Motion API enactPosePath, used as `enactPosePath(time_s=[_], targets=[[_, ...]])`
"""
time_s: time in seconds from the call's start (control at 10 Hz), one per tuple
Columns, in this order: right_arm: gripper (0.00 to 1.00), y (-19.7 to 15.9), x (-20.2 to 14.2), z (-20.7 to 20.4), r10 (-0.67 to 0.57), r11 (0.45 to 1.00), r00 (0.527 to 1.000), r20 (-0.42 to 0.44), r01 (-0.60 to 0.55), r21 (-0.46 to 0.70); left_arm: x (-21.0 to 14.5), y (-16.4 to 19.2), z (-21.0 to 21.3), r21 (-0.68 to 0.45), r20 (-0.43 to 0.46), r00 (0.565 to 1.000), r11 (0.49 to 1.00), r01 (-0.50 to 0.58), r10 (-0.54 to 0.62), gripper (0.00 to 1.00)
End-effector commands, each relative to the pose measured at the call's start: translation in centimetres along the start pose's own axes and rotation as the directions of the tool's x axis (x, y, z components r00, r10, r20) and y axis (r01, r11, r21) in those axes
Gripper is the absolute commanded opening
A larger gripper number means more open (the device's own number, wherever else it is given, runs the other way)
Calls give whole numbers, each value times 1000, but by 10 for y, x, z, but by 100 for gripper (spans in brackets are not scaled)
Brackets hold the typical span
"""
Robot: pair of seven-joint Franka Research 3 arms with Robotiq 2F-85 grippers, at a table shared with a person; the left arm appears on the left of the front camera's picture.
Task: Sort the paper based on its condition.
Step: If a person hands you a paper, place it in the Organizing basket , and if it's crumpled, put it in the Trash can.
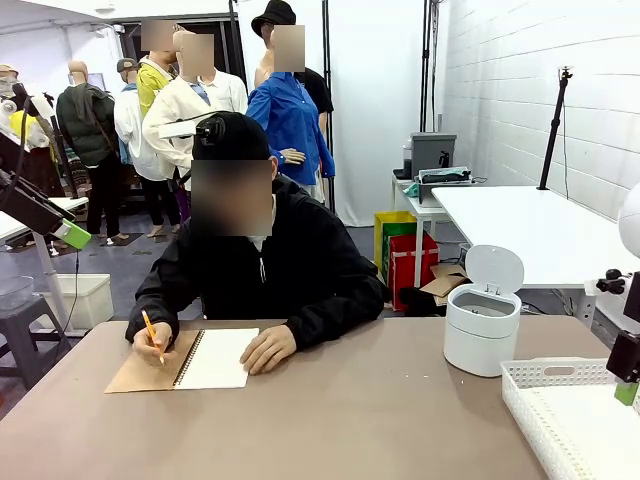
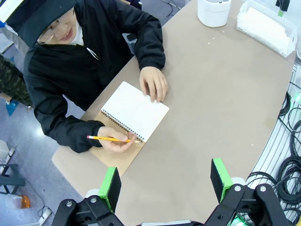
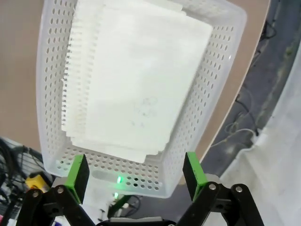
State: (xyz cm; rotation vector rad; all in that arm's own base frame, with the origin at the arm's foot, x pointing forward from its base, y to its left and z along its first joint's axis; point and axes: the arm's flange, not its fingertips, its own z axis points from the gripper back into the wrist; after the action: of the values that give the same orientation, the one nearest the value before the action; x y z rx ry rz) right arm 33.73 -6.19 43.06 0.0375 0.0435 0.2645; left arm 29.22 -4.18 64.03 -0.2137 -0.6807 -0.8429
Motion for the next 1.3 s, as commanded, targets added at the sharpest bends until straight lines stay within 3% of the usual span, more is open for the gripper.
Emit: enactPosePath(time_s=[0.0,0.5,0.7,0.8,0.9,1.1,1.2], targets=[[100,2,1,14,73,997,997,17,-72,-39,-1,1,1,-2,3,1000,1000,-5,5,100],[100,20,8,44,179,982,977,116,-171,-75,-1,1,1,-2,3,1000,1000,-5,5,100],[100,37,7,55,244,967,943,226,-254,14,-1,1,1,-2,3,1000,1000,-5,5,100],[100,41,9,57,200,974,943,265,-220,49,-1,1,1,-2,3,1000,1000,-5,5,100],[100,33,10,56,191,981,969,155,-186,-47,-1,1,1,-2,3,1000,1000,-5,5,100],[100,33,10,56,191,981,969,155,-186,-47,-1,1,1,-2,3,1000,1000,-5,5,100],[100,39,10,62,196,980,961,195,-196,-17,-1,1,1,-2,3,1000,1000,-5,5,100]])
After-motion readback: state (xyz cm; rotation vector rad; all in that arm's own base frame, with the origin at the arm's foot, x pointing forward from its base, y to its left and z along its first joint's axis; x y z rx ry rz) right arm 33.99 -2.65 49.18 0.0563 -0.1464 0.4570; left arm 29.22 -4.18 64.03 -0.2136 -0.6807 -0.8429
